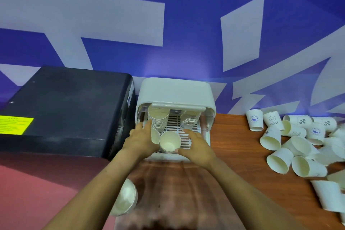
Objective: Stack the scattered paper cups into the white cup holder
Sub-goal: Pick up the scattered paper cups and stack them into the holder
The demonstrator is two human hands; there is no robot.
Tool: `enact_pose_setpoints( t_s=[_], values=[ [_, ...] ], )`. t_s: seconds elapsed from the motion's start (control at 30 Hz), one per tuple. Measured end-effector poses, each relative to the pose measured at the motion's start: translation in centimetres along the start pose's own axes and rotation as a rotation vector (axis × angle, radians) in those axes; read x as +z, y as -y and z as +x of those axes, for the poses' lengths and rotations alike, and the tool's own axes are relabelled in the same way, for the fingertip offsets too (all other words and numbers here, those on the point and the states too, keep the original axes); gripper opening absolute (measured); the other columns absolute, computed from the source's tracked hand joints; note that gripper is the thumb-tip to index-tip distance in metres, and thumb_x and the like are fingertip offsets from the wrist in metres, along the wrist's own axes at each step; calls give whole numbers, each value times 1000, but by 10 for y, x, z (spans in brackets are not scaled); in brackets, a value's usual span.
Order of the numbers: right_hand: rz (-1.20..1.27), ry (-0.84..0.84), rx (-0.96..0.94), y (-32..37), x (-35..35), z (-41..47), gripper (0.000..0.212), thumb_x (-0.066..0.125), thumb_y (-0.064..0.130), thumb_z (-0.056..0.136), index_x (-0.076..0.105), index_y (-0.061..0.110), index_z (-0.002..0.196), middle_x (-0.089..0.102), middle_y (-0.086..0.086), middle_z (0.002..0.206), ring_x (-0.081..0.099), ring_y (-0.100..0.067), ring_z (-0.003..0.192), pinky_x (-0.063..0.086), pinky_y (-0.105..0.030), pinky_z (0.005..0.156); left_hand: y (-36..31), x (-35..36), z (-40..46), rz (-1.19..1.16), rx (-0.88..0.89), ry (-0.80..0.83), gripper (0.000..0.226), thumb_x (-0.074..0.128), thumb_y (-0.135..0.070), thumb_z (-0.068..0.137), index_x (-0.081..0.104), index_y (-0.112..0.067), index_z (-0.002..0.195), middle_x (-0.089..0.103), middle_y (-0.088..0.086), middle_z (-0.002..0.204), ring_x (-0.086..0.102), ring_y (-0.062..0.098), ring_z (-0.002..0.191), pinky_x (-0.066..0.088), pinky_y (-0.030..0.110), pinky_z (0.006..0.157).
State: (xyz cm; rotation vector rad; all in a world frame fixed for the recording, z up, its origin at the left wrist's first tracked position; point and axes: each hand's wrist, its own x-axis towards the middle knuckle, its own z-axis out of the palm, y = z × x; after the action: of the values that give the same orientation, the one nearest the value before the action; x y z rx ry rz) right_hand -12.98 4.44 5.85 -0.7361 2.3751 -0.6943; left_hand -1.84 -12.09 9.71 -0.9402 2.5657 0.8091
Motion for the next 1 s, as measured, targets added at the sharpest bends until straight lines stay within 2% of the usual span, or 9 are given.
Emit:
enact_pose_setpoints(
  t_s=[0.2, 0.4, 0.5, 0.7, 0.87, 1.0],
  values=[
    [-3, -104, 16, -14, -34, -38, 71, 71, 35, 80, 37, 26, 142, 43, -4, 137, 48, -18, 123, 39, -27, 99, -35, -8, -23, -49, 180, -164, 67, 62, -37, 87, 32, -23, 145, 24, 4, 150, 25, 28, 137, 35, 40, 105],
    [14, -166, 43, -38, -62, -63, 64, 69, 34, 81, 41, 26, 138, 47, -6, 129, 57, -22, 106, 44, -32, 97, -69, 12, -40, -144, 312, -150, 47, 62, -34, 85, 49, -25, 129, 52, 0, 133, 50, 20, 121, 44, 36, 98],
    [27, -185, 28, -49, -75, -69, 63, 68, 34, 83, 41, 25, 139, 48, -5, 130, 58, -20, 104, 45, -30, 94, -88, 19, -45, -109, 309, -129, 47, 62, -35, 84, 50, -26, 129, 57, 0, 128, 53, 19, 118, 45, 35, 97],
    [74, -166, -24, -89, -105, -75, 58, 67, 32, 85, 42, 26, 138, 48, -3, 134, 56, -18, 114, 40, -24, 93, -139, 45, -48, -71, 268, -135, 46, 61, -34, 86, 50, -25, 129, 56, -2, 128, 53, 19, 117, 44, 31, 94],
    [76, -132, -27, -158, -149, -80, 55, 65, 36, 85, 43, 29, 136, 51, -1, 130, 53, -11, 106, 42, -25, 89, -206, 90, -50, -65, 208, -123, 49, 62, -35, 86, 47, -24, 132, 53, 2, 131, 52, 21, 119, 43, 35, 99],
    [81, -132, -8, -218, -193, -79, 54, 64, 33, 86, 44, 27, 135, 51, 2, 127, 51, -13, 112, 35, -24, 85, -263, 139, -45, -44, 177, -65, 50, 60, -39, 86, 46, -22, 132, 51, 4, 132, 51, 23, 120, 43, 36, 100]
  ],
)
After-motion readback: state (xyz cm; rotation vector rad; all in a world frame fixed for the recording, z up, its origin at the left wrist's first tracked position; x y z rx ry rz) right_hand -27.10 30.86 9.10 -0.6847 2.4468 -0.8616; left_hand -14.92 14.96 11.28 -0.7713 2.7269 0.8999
